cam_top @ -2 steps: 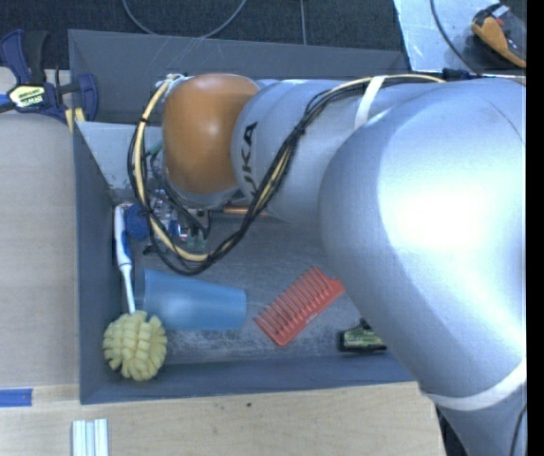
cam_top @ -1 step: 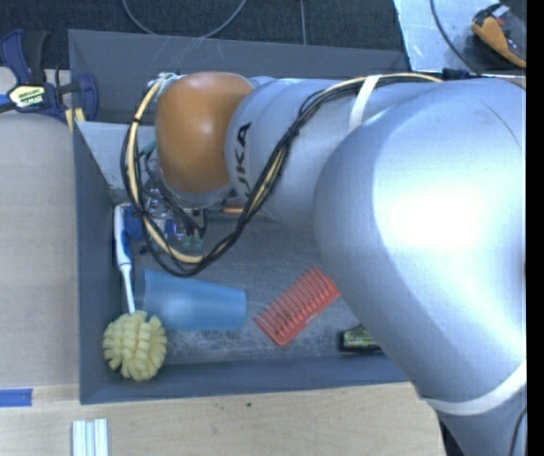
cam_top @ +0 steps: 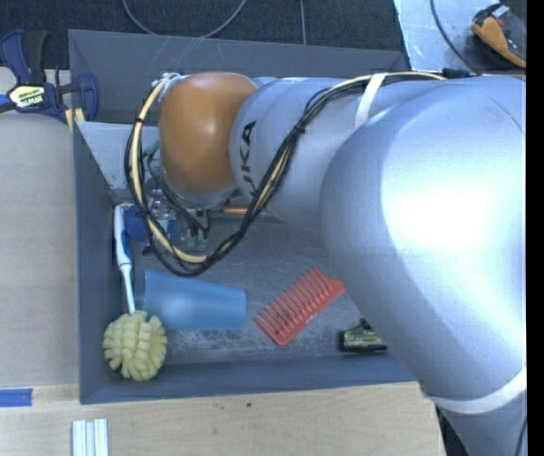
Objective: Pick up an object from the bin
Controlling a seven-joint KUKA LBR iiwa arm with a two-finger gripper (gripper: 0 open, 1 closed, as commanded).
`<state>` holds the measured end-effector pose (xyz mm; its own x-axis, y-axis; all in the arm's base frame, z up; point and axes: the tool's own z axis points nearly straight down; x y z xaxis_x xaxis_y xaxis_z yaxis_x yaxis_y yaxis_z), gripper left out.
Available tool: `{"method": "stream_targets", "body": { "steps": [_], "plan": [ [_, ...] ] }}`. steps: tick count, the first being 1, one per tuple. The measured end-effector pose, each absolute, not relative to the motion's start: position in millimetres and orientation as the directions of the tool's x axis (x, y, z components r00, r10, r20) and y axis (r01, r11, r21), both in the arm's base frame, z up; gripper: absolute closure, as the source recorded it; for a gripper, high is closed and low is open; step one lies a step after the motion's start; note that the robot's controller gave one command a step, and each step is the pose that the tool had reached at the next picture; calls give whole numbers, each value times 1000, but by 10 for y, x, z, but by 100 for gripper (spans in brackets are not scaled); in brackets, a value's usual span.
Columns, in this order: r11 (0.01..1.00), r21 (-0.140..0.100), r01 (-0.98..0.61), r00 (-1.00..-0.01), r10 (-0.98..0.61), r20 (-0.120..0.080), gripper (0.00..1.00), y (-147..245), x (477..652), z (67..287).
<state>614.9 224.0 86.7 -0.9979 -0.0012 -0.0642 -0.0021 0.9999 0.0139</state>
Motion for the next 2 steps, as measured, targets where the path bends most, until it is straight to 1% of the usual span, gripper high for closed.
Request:
{"method": "stream_targets", "body": {
  "steps": [1,2],
  "plan": [
    [1000,13,5,-998,6,-67,100,2232,6171,911],
    [1000,10,-2,-998,-2,-67,100,2278,6134,859]
  ]
}}
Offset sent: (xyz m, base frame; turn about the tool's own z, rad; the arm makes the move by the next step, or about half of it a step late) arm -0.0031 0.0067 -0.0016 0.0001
